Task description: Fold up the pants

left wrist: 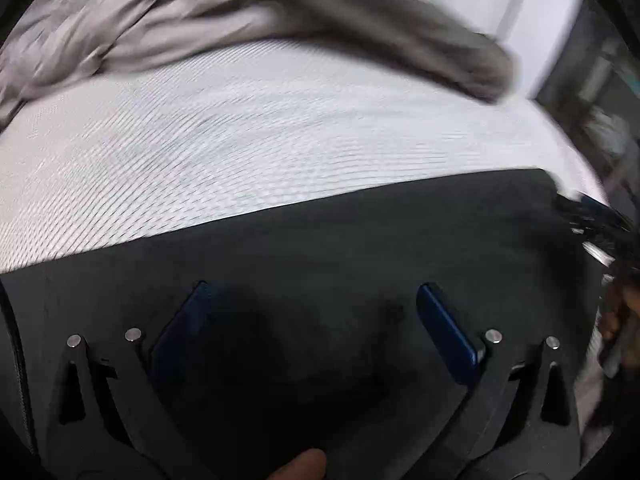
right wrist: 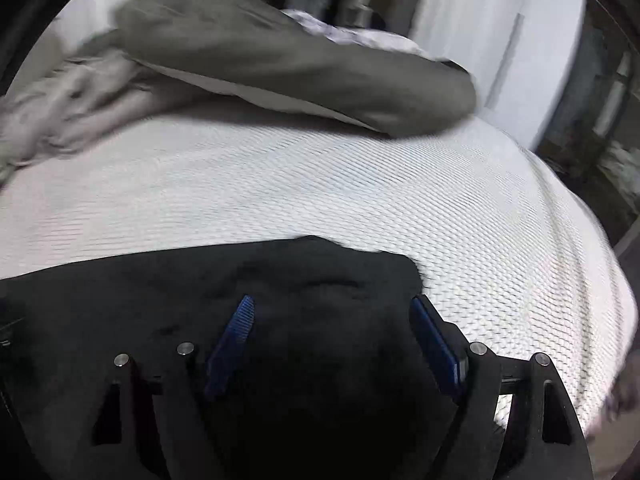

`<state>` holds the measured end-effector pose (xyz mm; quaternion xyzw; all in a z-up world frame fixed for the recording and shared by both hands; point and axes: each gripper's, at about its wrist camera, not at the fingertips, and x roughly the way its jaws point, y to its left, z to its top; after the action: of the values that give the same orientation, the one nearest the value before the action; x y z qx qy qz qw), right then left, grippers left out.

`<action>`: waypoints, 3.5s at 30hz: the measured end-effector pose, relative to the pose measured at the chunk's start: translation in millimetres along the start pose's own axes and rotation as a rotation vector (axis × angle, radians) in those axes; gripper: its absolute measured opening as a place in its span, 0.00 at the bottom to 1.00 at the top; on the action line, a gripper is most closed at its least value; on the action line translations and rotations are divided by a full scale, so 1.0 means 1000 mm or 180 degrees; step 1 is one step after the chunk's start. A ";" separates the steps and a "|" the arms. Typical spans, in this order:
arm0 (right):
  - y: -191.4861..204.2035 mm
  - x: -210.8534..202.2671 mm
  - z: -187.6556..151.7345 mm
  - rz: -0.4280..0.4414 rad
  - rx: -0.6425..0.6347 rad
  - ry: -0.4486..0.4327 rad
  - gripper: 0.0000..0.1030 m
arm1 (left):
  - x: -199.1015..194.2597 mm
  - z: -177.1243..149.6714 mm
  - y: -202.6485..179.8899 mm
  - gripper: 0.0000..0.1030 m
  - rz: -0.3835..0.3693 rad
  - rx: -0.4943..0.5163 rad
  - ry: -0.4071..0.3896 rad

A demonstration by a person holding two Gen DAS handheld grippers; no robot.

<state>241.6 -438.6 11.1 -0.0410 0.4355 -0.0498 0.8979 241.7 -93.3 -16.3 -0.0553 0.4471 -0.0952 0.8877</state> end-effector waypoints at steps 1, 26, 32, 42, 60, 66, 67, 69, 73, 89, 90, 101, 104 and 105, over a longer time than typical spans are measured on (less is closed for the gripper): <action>0.012 -0.013 -0.004 0.0171 -0.0073 -0.0022 0.81 | -0.004 -0.004 -0.013 0.99 -0.0070 0.0128 -0.0010; 0.081 -0.106 -0.112 0.1065 -0.0813 0.0065 0.86 | -0.079 -0.099 0.041 0.99 0.0025 0.0037 -0.0030; 0.135 -0.113 -0.155 0.1185 -0.1505 0.0244 0.86 | -0.058 -0.121 -0.007 0.99 -0.0051 0.0668 0.0224; -0.077 -0.106 -0.171 0.0067 -0.0201 0.0348 0.93 | -0.070 -0.124 0.058 0.99 0.0017 0.0430 0.0235; 0.074 -0.120 -0.183 0.0776 -0.1350 0.0160 0.93 | -0.040 -0.112 -0.032 0.99 -0.0163 0.0977 0.0244; 0.003 -0.130 -0.199 0.0680 -0.1157 0.0177 0.95 | -0.085 -0.129 0.083 1.00 0.0234 0.0464 0.0133; -0.007 -0.129 -0.198 0.0672 -0.1104 0.0187 0.95 | -0.093 -0.131 0.115 1.00 0.0365 0.0221 0.0102; -0.023 -0.130 -0.197 0.0607 -0.1026 0.0218 0.96 | -0.097 -0.135 0.154 1.00 0.0536 -0.0081 0.0100; -0.017 -0.149 -0.196 0.0557 -0.0933 0.0222 0.96 | -0.104 -0.136 0.161 0.99 0.0600 -0.0125 0.0083; 0.038 -0.129 -0.171 0.0335 -0.0910 0.0232 0.96 | -0.049 -0.083 0.135 0.99 0.0640 0.0040 0.0318; 0.004 -0.119 -0.168 0.0091 -0.0653 0.0303 0.96 | -0.054 -0.086 0.147 0.99 0.0664 -0.0013 0.0296; 0.012 -0.154 -0.159 0.0306 -0.0641 0.0128 0.96 | -0.067 -0.063 0.140 0.99 0.0678 -0.0046 0.0139; 0.071 -0.161 -0.155 0.0669 -0.0994 0.0138 0.96 | -0.052 -0.042 0.096 0.99 0.0583 0.0253 0.0102; 0.085 -0.160 -0.155 0.0744 -0.1080 0.0162 0.96 | -0.041 -0.035 0.087 0.99 0.0535 0.0325 0.0145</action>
<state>26.2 -338.6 30.0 -0.1395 0.4620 0.1277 0.8665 199.7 0.5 -20.8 0.0298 0.4648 -0.0444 0.8838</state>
